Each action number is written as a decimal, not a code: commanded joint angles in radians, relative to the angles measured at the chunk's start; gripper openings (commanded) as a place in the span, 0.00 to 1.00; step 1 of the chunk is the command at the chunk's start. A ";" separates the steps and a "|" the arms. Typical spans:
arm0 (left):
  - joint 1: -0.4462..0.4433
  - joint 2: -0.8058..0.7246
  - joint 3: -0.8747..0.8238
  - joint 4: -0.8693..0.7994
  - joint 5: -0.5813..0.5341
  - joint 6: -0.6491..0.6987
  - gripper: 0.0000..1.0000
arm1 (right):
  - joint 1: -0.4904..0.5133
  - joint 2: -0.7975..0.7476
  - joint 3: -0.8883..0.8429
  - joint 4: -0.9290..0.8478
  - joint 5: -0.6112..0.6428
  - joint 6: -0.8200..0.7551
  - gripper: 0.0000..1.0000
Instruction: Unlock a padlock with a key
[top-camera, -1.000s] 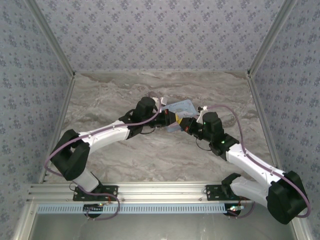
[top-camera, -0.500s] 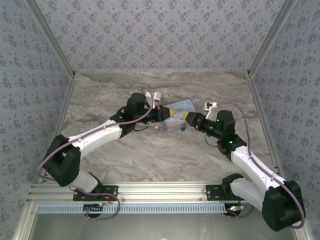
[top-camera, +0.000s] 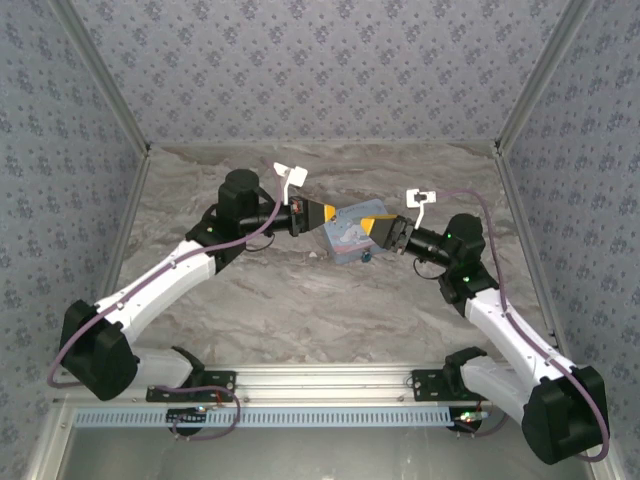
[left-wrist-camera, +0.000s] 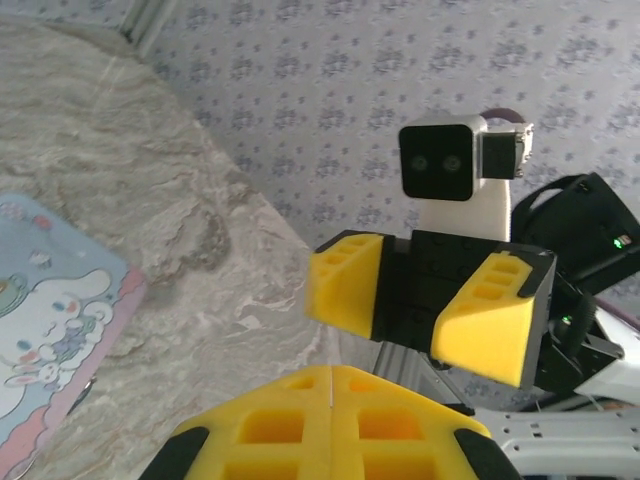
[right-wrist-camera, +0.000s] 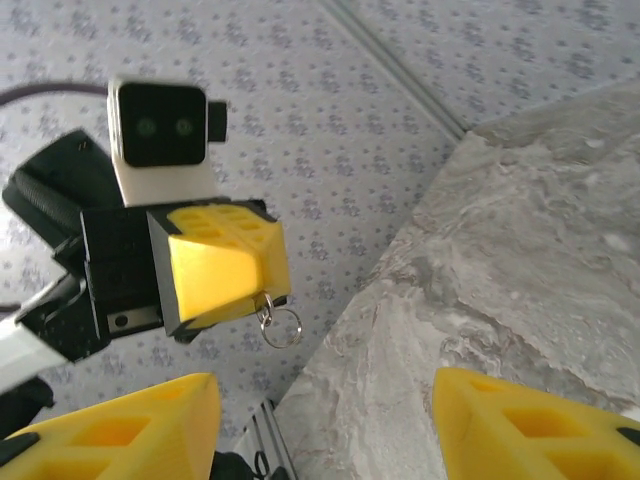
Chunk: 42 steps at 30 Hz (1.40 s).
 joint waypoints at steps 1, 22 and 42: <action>0.005 -0.025 0.052 -0.016 0.083 0.044 0.00 | 0.043 0.017 0.054 0.039 -0.029 -0.068 0.57; 0.006 -0.020 0.063 -0.022 0.098 0.053 0.00 | 0.157 0.147 0.154 0.051 -0.017 -0.108 0.43; 0.006 -0.017 0.061 -0.036 0.097 0.068 0.00 | 0.166 0.157 0.173 0.051 -0.005 -0.103 0.25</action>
